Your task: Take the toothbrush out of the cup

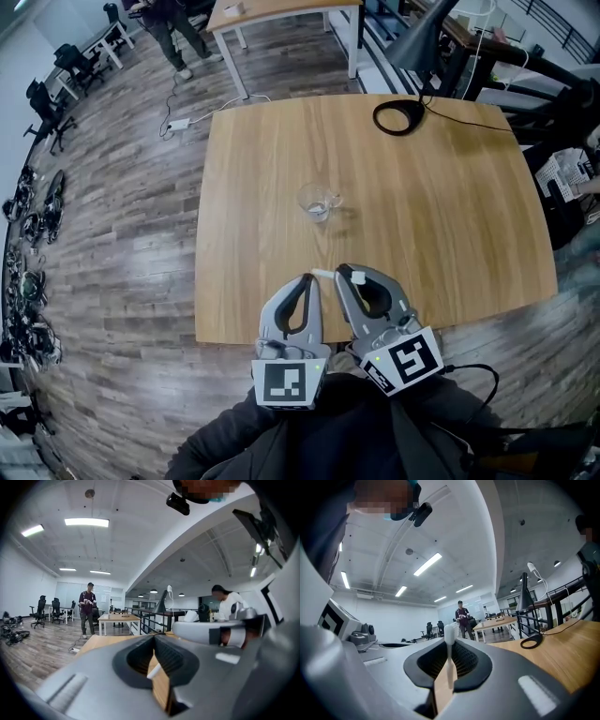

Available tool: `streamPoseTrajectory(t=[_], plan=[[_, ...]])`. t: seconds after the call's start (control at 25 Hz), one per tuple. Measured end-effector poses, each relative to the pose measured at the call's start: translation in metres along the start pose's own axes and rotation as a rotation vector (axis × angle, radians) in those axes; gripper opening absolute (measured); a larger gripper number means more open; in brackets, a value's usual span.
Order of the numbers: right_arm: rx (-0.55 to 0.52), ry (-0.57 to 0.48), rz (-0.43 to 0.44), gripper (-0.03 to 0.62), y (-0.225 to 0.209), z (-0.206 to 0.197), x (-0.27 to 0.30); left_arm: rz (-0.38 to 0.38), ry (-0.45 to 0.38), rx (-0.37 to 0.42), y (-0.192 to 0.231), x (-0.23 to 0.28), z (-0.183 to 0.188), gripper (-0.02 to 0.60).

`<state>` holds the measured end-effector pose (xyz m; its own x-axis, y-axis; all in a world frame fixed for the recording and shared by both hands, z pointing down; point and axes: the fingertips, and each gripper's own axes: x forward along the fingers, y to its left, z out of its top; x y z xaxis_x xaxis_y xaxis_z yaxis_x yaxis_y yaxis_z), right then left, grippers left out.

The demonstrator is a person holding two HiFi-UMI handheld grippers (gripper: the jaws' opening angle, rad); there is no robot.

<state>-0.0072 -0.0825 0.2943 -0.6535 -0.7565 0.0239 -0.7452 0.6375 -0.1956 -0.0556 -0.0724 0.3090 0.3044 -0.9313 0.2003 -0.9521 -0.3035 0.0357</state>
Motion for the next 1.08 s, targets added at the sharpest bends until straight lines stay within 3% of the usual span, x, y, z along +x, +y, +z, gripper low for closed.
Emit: streamPoseTrajectory(t=[0.6, 1.08], plan=[[-0.023, -0.046, -0.060, 0.021, 0.004, 0.016, 0.005, -0.064, -0.077, 0.028, 0.008, 0.004, 0.021, 0.008], [-0.011, -0.042, -0.083, 0.021, 0.003, 0.012, 0.003, -0.095, -0.066, 0.037, 0.004, 0.004, 0.016, 0.008]])
